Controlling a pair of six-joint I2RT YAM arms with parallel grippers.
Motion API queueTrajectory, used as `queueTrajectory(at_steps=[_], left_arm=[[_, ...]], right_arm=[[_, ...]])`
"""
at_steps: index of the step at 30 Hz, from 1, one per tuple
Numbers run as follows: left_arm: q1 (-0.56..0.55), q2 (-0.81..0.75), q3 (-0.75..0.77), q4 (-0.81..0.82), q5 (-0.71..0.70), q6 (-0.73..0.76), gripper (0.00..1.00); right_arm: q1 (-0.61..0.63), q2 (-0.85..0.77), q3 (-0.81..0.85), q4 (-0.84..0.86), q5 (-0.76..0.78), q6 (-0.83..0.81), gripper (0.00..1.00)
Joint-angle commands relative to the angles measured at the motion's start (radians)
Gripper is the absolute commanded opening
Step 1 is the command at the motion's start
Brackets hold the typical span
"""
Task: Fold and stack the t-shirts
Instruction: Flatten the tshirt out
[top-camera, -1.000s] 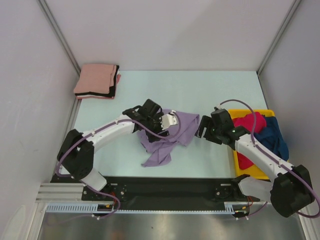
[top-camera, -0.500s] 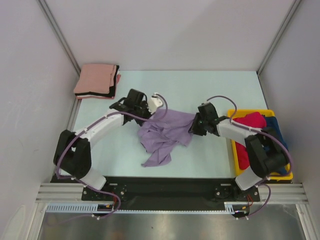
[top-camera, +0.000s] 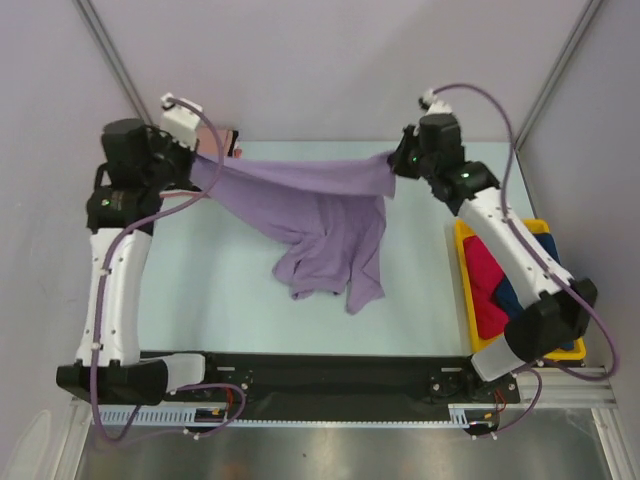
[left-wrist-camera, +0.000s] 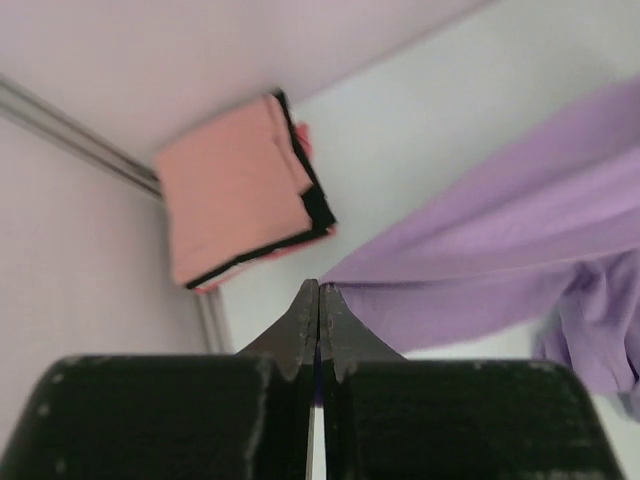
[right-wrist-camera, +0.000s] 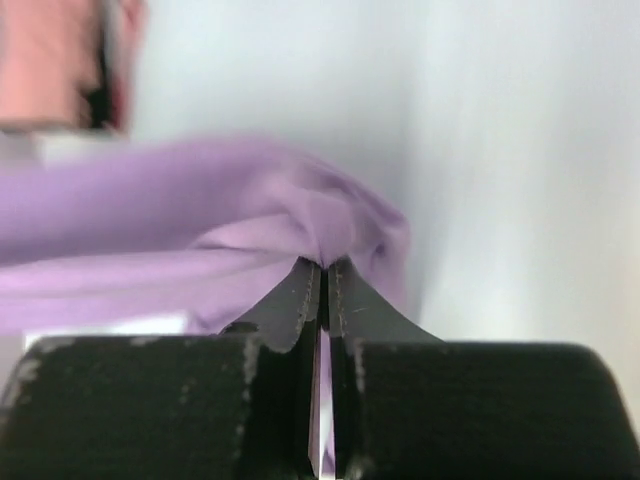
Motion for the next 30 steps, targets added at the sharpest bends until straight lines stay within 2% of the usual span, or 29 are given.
queueTrajectory(at_steps=[1, 4, 6, 10, 12, 16, 20, 23, 24, 26, 30], left_arm=[[0.038, -0.058, 0.194, -0.161, -0.002, 0.024, 0.0], [0.072, -0.066, 0.378, -0.267, -0.023, 0.039, 0.0], [0.071, -0.092, 0.477, -0.319, 0.015, 0.036, 0.0], [0.072, -0.173, 0.512, -0.355, 0.119, 0.03, 0.0], [0.071, -0.186, 0.533, -0.364, 0.118, 0.036, 0.0], [0.072, -0.18, 0.535, -0.32, 0.029, 0.047, 0.0], [0.071, -0.158, 0.587, -0.311, 0.067, 0.013, 0.0], [0.071, -0.17, 0.554, -0.326, 0.18, -0.011, 0.0], [0.071, -0.181, 0.476, -0.306, 0.197, -0.013, 0.0], [0.071, -0.196, 0.347, -0.263, 0.189, -0.013, 0.0], [0.071, -0.14, 0.256, -0.17, 0.161, 0.004, 0.0]], right_arm=[[-0.006, -0.141, 0.205, -0.117, 0.087, -0.172, 0.0], [-0.001, -0.206, 0.331, -0.163, 0.092, -0.224, 0.0], [0.006, -0.244, 0.4, -0.191, 0.113, -0.247, 0.0], [0.015, -0.318, 0.532, -0.232, 0.135, -0.272, 0.0], [0.015, -0.326, 0.619, -0.241, 0.13, -0.281, 0.0], [0.015, -0.309, 0.682, -0.224, 0.075, -0.255, 0.0], [0.022, -0.304, 0.721, -0.208, 0.015, -0.226, 0.0], [0.022, -0.296, 0.704, -0.177, 0.058, -0.263, 0.0], [0.02, -0.287, 0.693, -0.168, 0.079, -0.273, 0.0], [0.022, -0.229, 0.691, -0.163, 0.066, -0.281, 0.0], [0.008, -0.126, 0.707, -0.125, 0.037, -0.277, 0.0]])
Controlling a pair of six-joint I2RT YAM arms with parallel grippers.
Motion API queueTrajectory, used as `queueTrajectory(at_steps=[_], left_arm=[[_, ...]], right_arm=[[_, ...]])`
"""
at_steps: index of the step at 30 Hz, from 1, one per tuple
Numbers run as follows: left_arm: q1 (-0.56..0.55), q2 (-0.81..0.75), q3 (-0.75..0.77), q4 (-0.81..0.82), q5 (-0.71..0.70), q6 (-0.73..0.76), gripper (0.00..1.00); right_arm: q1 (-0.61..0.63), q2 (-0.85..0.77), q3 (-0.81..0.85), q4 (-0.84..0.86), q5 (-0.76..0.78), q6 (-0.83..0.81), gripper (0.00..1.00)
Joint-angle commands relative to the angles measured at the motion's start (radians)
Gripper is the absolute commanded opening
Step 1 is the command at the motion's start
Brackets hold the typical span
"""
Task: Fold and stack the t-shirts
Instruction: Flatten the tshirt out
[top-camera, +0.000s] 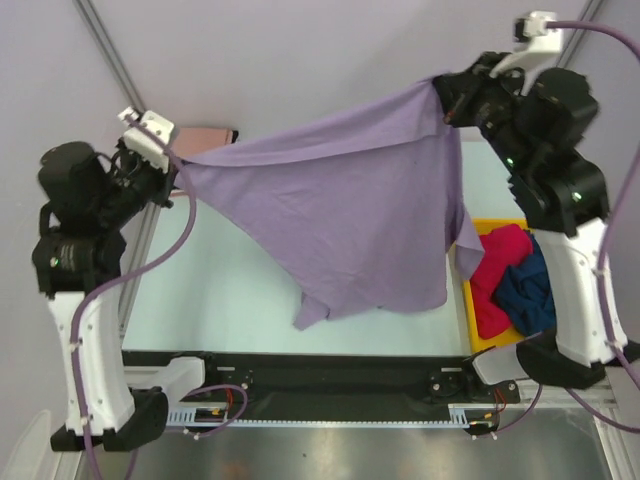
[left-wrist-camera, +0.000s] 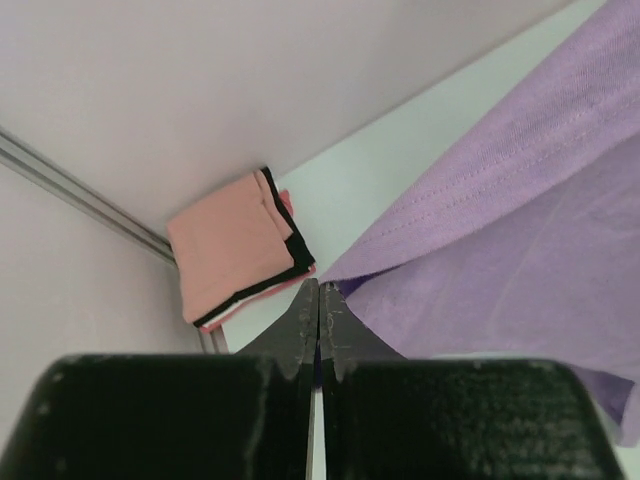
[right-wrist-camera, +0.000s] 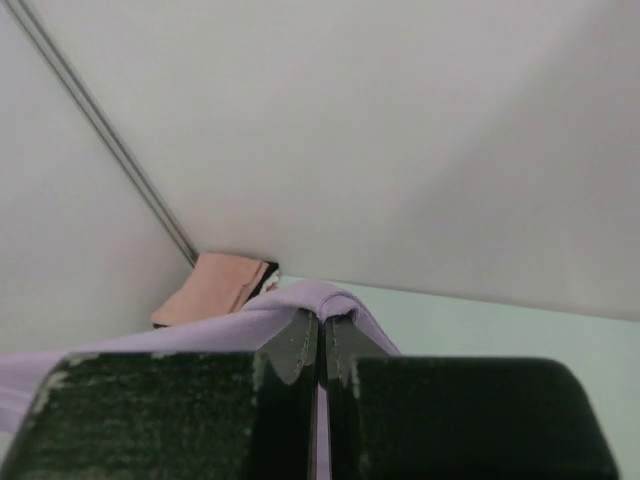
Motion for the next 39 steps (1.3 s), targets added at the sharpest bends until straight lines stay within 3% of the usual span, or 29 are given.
queueTrajectory(at_steps=[1, 4, 7, 15, 22, 24, 25, 28, 29, 33, 35, 36, 39], left_arm=[[0.013, 0.069, -0.056, 0.12, -0.018, 0.007, 0.0], [0.013, 0.179, -0.01, 0.183, -0.046, -0.006, 0.0], [0.013, 0.325, 0.137, 0.206, -0.073, -0.057, 0.0], [0.013, 0.647, 0.654, 0.263, -0.204, -0.158, 0.01], [0.011, 0.624, 0.661, 0.44, -0.222, -0.138, 0.02], [0.011, 0.584, 0.59, 0.446, -0.187, -0.138, 0.02], [0.011, 0.561, 0.473, 0.466, -0.172, -0.134, 0.02], [0.011, 0.434, 0.224, 0.525, -0.113, -0.088, 0.02], [0.011, 0.405, 0.067, 0.557, -0.109, -0.062, 0.02], [0.013, 0.298, -0.25, 0.59, -0.135, -0.017, 0.01], [0.016, 0.271, -0.415, 0.613, -0.136, -0.005, 0.02], [0.024, 0.253, -0.46, 0.621, -0.133, -0.003, 0.02], [0.05, 0.25, -0.599, 0.662, -0.135, -0.006, 0.03]], right_arm=[[-0.029, 0.089, 0.022, 0.105, 0.002, -0.02, 0.0], [-0.115, 0.181, 0.059, 0.156, -0.051, 0.028, 0.0], [-0.196, 0.261, 0.093, 0.221, -0.088, 0.103, 0.0], [-0.247, 0.476, 0.41, 0.266, -0.11, 0.147, 0.0], [-0.299, 0.427, 0.429, 0.366, -0.105, 0.163, 0.0], [-0.292, 0.39, 0.354, 0.348, -0.117, 0.14, 0.0], [-0.282, 0.337, 0.308, 0.329, -0.12, 0.129, 0.0], [-0.189, 0.219, -0.005, 0.341, -0.064, 0.054, 0.0], [-0.152, 0.129, -0.119, 0.357, -0.049, 0.04, 0.0], [0.013, -0.056, -0.673, 0.45, 0.013, 0.043, 0.0], [0.109, -0.12, -0.809, 0.469, 0.048, 0.095, 0.0], [0.142, -0.131, -0.926, 0.478, 0.053, 0.113, 0.0], [0.28, -0.104, -1.059, 0.484, 0.015, 0.14, 0.0]])
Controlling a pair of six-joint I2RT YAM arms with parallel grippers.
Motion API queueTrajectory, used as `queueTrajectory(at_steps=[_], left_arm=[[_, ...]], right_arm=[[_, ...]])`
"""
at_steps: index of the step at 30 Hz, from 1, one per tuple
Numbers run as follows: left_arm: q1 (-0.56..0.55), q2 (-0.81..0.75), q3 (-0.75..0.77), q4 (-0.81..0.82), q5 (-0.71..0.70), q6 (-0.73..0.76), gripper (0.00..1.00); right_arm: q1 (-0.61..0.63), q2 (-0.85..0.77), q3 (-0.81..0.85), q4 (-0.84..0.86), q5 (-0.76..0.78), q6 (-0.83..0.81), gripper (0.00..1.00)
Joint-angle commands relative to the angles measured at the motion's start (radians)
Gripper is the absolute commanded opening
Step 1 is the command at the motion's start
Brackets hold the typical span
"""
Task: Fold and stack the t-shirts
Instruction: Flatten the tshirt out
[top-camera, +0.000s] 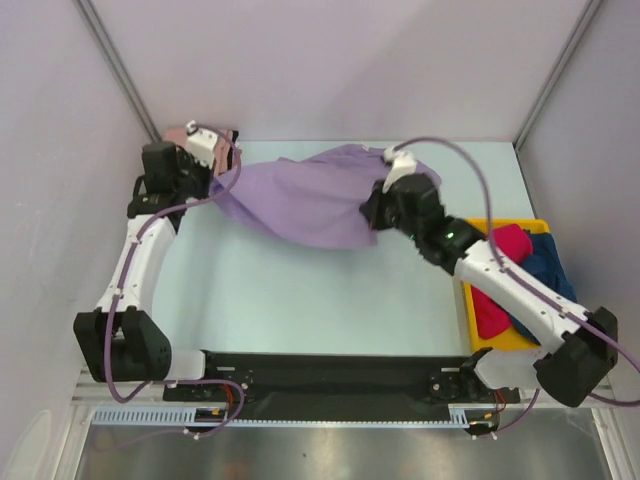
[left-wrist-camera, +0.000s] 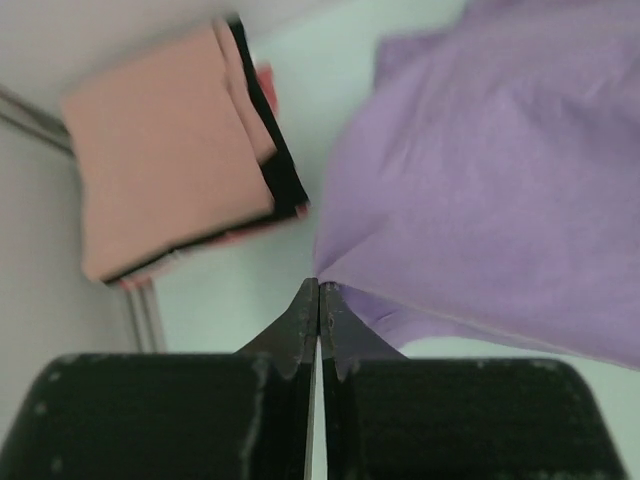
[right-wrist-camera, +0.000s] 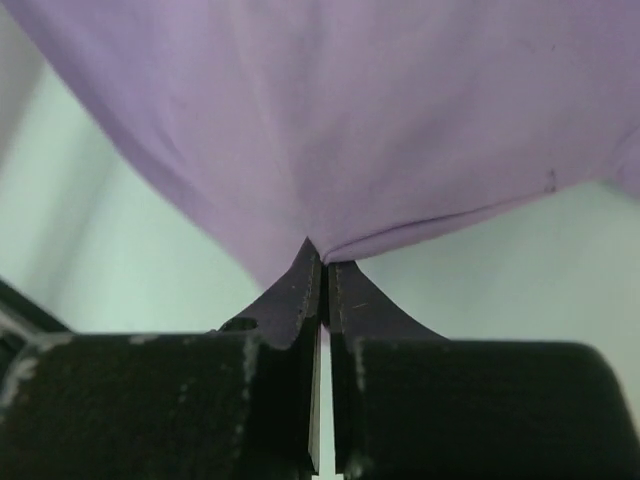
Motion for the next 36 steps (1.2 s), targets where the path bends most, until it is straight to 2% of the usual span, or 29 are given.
queueTrajectory(at_steps=[1, 2, 4, 6, 7, 8, 10, 11, 12, 13, 14, 15, 16, 17, 18, 21, 23, 25, 27, 28, 29, 30, 31, 33, 36], left_arm=[[0.042, -0.037, -0.122, 0.091, -0.007, 0.026, 0.03], [0.049, -0.026, -0.133, 0.099, -0.009, 0.017, 0.04], [0.069, 0.021, -0.13, 0.105, -0.033, 0.008, 0.05], [0.089, 0.078, -0.108, 0.101, -0.046, -0.008, 0.04], [0.098, 0.1, -0.081, 0.096, -0.05, -0.015, 0.04], [0.108, 0.118, -0.063, 0.095, -0.064, -0.038, 0.04], [0.141, 0.172, -0.003, 0.085, -0.064, -0.057, 0.04], [0.151, 0.189, 0.017, 0.081, -0.072, -0.071, 0.04], [0.167, 0.216, 0.036, 0.079, -0.075, -0.071, 0.05], [0.172, 0.227, 0.065, 0.067, -0.075, -0.058, 0.16], [0.177, 0.236, 0.079, 0.059, -0.076, -0.052, 0.29], [0.177, 0.248, 0.089, 0.053, -0.07, -0.043, 0.47], [0.178, 0.252, 0.1, 0.039, -0.061, -0.037, 0.63], [0.18, 0.247, 0.102, 0.035, -0.049, -0.034, 0.9], [0.189, 0.23, 0.1, 0.032, -0.021, -0.035, 0.99], [0.209, 0.151, 0.073, 0.03, 0.064, -0.054, 1.0], [0.209, 0.099, 0.042, 0.004, 0.092, -0.045, 1.0], [0.204, 0.02, -0.007, -0.072, 0.181, -0.031, 0.99], [0.162, -0.05, -0.053, -0.158, 0.213, 0.041, 0.91], [0.134, -0.072, -0.112, -0.263, 0.198, 0.093, 0.88], [0.061, -0.116, -0.152, -0.314, 0.174, 0.21, 0.8], [0.024, -0.141, -0.197, -0.359, 0.145, 0.26, 0.78], [-0.016, -0.167, -0.295, -0.419, 0.082, 0.329, 0.74], [-0.123, -0.24, -0.39, -0.457, 0.033, 0.371, 0.73], [-0.208, -0.314, -0.534, -0.504, -0.046, 0.405, 0.8]], right_arm=[[0.125, 0.024, -0.109, 0.078, -0.012, 0.025, 0.0], [0.21, 0.051, -0.12, 0.09, -0.043, 0.012, 0.0], [0.29, 0.17, -0.105, 0.11, -0.162, -0.021, 0.0], [0.398, 0.276, 0.013, 0.069, -0.232, -0.093, 0.0], [0.429, 0.38, 0.07, 0.048, -0.272, -0.115, 0.0], [0.485, 0.445, 0.205, 0.026, -0.293, -0.161, 0.0], [0.524, 0.607, 0.352, -0.067, -0.347, -0.208, 0.02], [0.539, 0.654, 0.504, -0.101, -0.356, -0.221, 0.08], [0.547, 0.692, 0.562, -0.156, -0.37, -0.23, 0.23], [0.547, 0.755, 0.619, -0.185, -0.391, -0.233, 0.56], [0.547, 0.768, 0.656, -0.211, -0.375, -0.236, 0.72], [0.539, 0.769, 0.673, -0.235, -0.352, -0.239, 0.82], [0.53, 0.757, 0.658, -0.238, -0.333, -0.236, 0.85], [0.518, 0.705, 0.63, -0.227, -0.33, -0.223, 0.86], [0.498, 0.667, 0.532, -0.183, -0.329, -0.204, 0.87], [0.389, 0.491, 0.358, -0.089, -0.256, -0.102, 0.87], [0.274, 0.406, 0.207, -0.08, -0.203, -0.008, 0.87], [0.172, 0.311, 0.083, -0.103, -0.122, 0.05, 0.85], [0.017, 0.251, 0.017, -0.15, -0.067, 0.127, 0.8], [-0.031, 0.242, -0.009, -0.163, -0.041, 0.141, 0.73], [-0.125, 0.234, -0.052, -0.188, -0.034, 0.153, 0.69], [-0.16, 0.231, -0.068, -0.199, -0.002, 0.152, 0.62], [-0.191, 0.234, -0.08, -0.204, 0.009, 0.147, 0.6], [-0.263, 0.249, -0.1, -0.212, 0.023, 0.118, 0.58], [-0.332, 0.318, -0.085, -0.21, 0.018, 0.089, 0.59]])
